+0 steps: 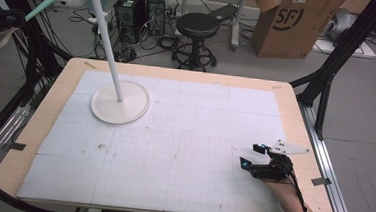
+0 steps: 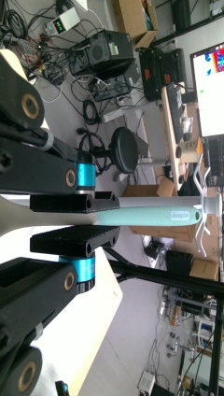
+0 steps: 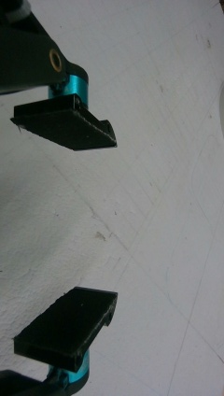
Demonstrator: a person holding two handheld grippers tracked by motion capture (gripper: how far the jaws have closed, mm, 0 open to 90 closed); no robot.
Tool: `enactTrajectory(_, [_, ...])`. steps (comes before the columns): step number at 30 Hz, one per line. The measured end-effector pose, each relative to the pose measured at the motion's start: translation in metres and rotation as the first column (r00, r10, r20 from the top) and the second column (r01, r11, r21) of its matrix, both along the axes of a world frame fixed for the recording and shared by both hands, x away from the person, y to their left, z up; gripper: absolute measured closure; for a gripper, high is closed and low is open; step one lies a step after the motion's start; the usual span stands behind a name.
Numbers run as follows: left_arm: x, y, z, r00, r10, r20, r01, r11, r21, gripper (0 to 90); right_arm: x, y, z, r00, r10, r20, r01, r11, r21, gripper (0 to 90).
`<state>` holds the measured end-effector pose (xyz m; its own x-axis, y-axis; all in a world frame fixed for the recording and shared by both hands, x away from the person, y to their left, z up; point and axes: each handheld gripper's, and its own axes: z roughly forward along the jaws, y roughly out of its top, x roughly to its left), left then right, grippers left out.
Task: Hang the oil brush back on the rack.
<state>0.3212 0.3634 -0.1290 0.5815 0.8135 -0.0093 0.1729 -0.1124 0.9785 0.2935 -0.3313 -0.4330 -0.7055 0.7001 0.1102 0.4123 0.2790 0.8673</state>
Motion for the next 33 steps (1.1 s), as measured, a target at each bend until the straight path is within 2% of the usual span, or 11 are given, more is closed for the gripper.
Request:
enactTrajectory(18, [0.007, -0.003, -0.004, 0.9998, 0.017, -0.005, -0.017, 0.9996, 0.022, 81.9, 0.000, -0.001, 0.000, 1.0000, -0.001, -0.002, 0.001, 1.000, 0.002, 20.6])
enactTrajectory(27, [0.001, 0.005, -0.002, 0.9997, 0.011, 0.024, -0.010, 0.9999, -0.005, 82.0, 0.000, -0.001, -0.001, 1.0000, -0.003, -0.004, 0.002, 1.000, -0.001, 20.6])
enactTrajectory(33, [0.005, 0.008, -0.001, 0.9996, 0.021, 0.017, -0.021, 0.9997, -0.009, 82.0, 0.000, -0.001, -0.001, 1.0000, -0.001, -0.004, 0.001, 1.000, -0.002, 20.6])
